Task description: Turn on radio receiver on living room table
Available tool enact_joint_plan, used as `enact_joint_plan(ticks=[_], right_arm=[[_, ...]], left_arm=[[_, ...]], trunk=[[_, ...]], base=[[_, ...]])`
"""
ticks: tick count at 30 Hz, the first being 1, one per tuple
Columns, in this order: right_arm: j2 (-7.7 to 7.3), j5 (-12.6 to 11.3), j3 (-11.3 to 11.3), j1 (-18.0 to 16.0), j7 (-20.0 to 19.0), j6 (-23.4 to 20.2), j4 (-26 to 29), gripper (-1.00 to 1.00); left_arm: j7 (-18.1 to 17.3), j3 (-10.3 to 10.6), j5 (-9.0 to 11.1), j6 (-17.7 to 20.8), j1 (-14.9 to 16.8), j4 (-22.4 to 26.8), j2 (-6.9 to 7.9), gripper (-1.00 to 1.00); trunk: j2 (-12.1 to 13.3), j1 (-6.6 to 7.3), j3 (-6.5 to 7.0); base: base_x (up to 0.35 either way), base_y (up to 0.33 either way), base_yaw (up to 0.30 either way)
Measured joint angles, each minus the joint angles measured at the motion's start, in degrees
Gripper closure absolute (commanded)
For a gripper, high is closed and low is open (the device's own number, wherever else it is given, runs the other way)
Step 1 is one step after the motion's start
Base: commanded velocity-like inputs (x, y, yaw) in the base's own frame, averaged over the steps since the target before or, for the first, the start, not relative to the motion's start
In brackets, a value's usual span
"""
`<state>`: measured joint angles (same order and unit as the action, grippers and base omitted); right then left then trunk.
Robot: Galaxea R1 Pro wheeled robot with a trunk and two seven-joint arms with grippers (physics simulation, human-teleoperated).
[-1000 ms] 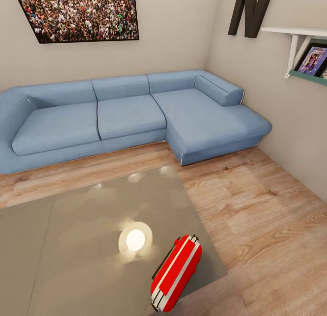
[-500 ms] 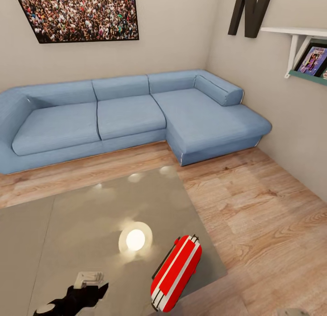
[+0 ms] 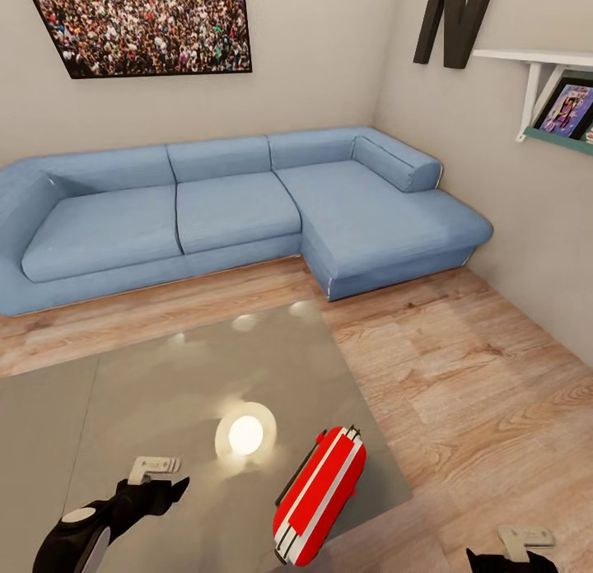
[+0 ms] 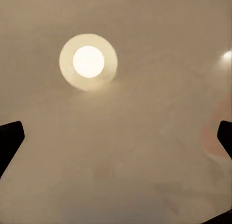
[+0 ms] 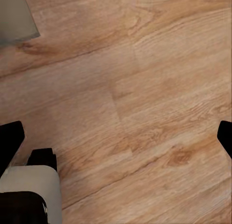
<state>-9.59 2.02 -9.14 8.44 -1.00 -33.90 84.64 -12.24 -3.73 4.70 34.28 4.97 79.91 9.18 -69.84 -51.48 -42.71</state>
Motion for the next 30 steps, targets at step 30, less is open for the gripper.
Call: enact_joint_plan(ticks=[30], right_arm=[[0.28, 0.0, 0.0, 0.1, -8.3, -0.2, 3.3, -1.0]], left_arm=[[-0.4, -1.0, -0.4, -0.3, 3.2, -3.1, -0.51, -1.0]], trunk=[[0.0, 0.0, 0.0]], base=[[0.0, 0.0, 0.0]])
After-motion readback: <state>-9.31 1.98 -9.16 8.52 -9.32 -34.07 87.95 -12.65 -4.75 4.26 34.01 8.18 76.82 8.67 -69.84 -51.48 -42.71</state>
